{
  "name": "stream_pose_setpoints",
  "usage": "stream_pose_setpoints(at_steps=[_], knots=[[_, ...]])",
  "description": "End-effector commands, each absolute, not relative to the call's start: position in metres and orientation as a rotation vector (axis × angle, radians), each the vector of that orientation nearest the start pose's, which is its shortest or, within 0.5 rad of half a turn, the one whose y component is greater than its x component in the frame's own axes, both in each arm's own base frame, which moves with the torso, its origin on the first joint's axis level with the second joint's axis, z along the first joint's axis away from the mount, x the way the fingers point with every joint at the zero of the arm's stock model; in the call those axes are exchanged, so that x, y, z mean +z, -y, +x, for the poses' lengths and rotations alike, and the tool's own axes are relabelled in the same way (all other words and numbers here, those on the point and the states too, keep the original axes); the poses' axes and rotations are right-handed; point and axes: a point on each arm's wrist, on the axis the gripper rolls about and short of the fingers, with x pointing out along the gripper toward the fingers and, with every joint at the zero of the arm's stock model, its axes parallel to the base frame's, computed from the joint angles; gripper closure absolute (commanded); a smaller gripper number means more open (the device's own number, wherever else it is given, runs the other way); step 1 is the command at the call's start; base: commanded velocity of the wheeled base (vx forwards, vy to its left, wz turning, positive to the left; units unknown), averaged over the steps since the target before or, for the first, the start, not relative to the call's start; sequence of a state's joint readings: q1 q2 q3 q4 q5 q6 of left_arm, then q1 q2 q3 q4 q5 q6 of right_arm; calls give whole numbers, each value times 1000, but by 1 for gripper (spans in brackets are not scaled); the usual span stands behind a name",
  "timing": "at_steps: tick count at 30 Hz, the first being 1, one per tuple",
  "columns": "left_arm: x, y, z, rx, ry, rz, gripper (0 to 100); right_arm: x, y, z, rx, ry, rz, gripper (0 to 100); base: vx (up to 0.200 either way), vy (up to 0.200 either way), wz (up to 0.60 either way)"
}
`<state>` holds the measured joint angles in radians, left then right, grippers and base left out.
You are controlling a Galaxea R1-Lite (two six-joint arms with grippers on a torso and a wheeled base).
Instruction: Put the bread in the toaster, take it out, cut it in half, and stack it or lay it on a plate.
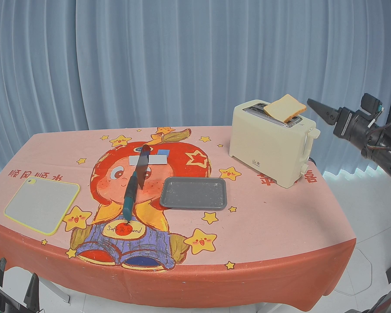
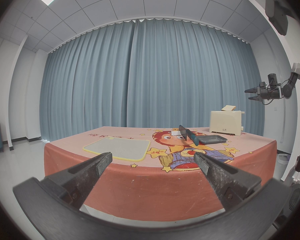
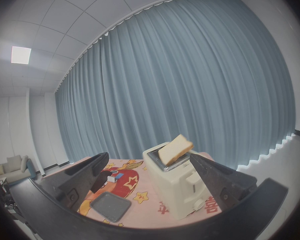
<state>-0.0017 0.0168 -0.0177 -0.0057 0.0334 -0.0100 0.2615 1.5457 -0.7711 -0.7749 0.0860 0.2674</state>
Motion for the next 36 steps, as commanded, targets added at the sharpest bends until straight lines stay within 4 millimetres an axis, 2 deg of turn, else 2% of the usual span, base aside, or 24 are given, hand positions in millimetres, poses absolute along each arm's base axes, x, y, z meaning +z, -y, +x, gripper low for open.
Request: stream_pose_setpoints(at_steps=[1,6,14,23,28,36], knots=[[77,-1,-21,32,-12,-11,0,239,-55,275,304,-15,260,0,0,0,0],[77,-1,-21,32,-12,-11,0,243,-45,285,309,-7,242,0,0,0,0],[77,-1,-21,32,-12,-11,0,238,-47,296,322,-90,244,0,0,0,0],[77,-1,-21,32,-12,-11,0,246,-52,325,324,-168,257,0,0,0,0],[77,-1,-21,32,-12,-11,0,241,-52,334,315,-216,266,0,0,0,0],[77,-1,-21,32,-12,-11,0,234,-49,364,273,-275,349,0,0,0,0]])
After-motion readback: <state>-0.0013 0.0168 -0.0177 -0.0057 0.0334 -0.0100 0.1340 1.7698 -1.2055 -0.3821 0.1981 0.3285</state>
